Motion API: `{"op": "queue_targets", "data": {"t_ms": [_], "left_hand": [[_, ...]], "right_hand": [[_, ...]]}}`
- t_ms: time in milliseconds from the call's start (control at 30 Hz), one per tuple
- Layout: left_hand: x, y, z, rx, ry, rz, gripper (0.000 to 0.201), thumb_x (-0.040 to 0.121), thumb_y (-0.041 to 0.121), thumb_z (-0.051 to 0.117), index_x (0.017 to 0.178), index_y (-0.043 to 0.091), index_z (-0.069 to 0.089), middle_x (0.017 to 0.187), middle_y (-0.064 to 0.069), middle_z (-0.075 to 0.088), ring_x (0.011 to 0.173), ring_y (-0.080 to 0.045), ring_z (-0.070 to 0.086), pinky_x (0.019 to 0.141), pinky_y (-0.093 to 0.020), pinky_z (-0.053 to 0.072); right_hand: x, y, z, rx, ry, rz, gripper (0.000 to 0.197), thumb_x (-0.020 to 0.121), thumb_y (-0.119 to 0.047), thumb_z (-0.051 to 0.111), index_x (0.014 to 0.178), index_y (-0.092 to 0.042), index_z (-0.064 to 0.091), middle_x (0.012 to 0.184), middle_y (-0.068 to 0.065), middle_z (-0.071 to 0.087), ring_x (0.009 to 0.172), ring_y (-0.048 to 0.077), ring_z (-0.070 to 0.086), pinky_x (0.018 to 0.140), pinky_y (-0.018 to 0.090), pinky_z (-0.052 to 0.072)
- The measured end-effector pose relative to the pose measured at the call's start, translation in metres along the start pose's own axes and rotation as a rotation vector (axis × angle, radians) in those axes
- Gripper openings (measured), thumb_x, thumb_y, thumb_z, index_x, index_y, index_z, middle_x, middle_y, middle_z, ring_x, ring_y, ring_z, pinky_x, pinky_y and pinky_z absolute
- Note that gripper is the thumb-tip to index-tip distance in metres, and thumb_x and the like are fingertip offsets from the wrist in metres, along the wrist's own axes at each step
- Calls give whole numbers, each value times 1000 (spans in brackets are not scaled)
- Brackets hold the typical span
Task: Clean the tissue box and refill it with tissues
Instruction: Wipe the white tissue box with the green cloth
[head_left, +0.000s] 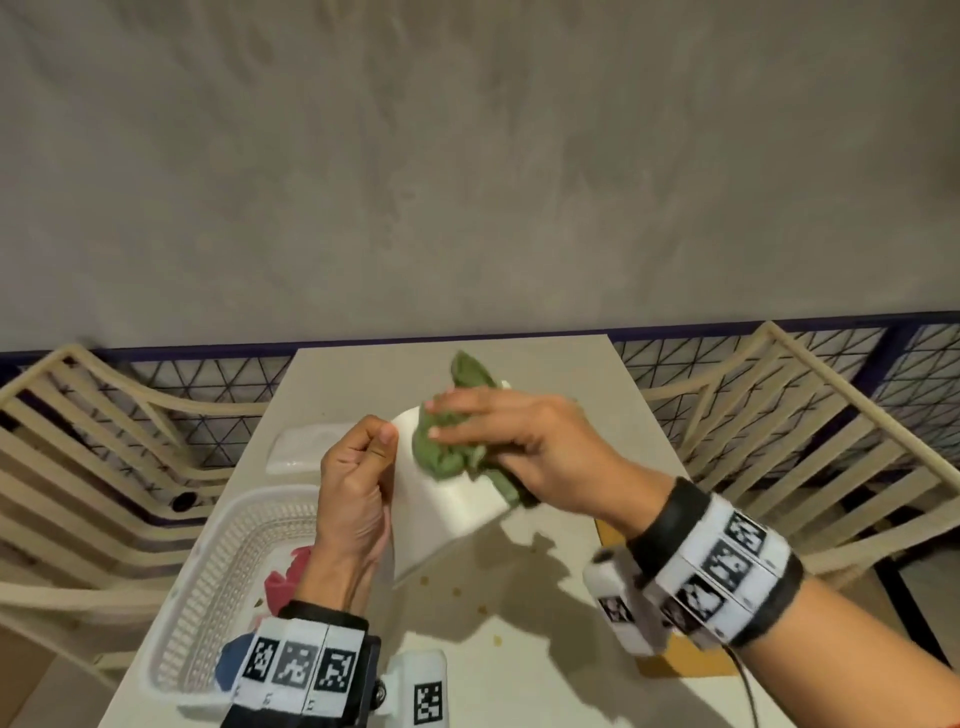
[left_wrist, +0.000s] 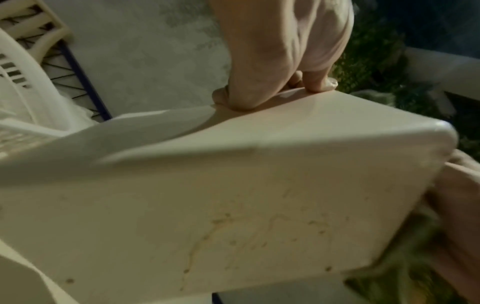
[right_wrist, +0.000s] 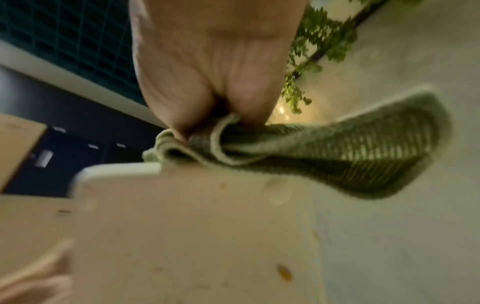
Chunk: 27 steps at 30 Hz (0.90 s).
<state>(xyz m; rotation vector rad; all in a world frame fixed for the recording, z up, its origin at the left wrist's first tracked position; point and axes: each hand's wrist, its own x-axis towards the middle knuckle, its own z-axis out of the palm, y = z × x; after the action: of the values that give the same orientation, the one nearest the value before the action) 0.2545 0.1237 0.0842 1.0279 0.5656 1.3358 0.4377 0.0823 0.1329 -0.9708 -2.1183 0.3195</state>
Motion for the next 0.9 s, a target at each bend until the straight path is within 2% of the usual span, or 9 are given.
{"op": "queue_targets", "data": {"t_ms": [67,133,200,333,400,500,633,767,900], "left_hand": [[-1,4,-4,6,16,31,32,55,45,80,51,21,59,50,12,54,48,0,46,47,-13,40],[-4,3,-5,38,-5,42,29,63,37,77,48,23,57,44,15,48,43,3,40,43,-10,33],[-8,0,1,66,-29,38,33,58,48,78,49,24,57,45,15,49,43,3,40,43,-10,34],[-4,-4,2,-77,31,41,37,48,49,85,56,21,62,56,7,62,52,-4,56,51,-16,49],[-1,1,-3,-104,53,40,41,45,50,86,55,19,60,54,8,58,52,-4,51,51,-16,45],[-3,8,-4,-29,14,31,42,46,53,84,52,20,58,51,13,50,50,-1,42,48,-15,33],[-10,13,-3,-58,-58,20,42,51,52,82,53,20,54,53,10,52,54,-5,45,56,-22,36],[-16,15,-8,-214,-27,-8,36,54,42,82,57,19,54,60,6,56,64,-13,51,67,-33,40],[-29,18,-7,-220,-17,-107,17,61,37,71,60,20,66,62,5,65,63,-12,64,61,-28,55]], "right_hand": [[-16,5,-7,42,-62,0,38,75,15,60,105,-5,70,124,4,60,122,11,51,109,25,36],[-16,21,-20,46,5,163,39,75,13,60,107,-7,69,123,1,60,119,-1,49,106,16,35],[-2,21,-18,5,84,208,34,76,5,62,107,-8,69,122,4,62,114,-1,50,103,13,38],[2,-14,6,26,-47,-80,33,75,11,63,104,-4,71,121,13,64,121,21,54,106,30,39],[-20,-14,-1,56,-99,-152,32,76,16,60,102,-1,71,121,15,63,124,23,52,107,37,40],[-23,9,-16,139,46,37,38,76,12,55,108,-5,68,126,7,60,124,14,51,110,36,37],[6,13,-24,382,107,315,53,85,11,50,130,-17,48,132,-6,51,117,-13,46,104,9,32],[10,10,-26,592,61,350,41,87,4,49,117,-24,53,111,-22,63,105,-6,55,92,11,41],[2,3,-23,568,8,352,33,78,0,50,104,-21,55,102,-14,62,97,-6,56,88,11,43]]}}
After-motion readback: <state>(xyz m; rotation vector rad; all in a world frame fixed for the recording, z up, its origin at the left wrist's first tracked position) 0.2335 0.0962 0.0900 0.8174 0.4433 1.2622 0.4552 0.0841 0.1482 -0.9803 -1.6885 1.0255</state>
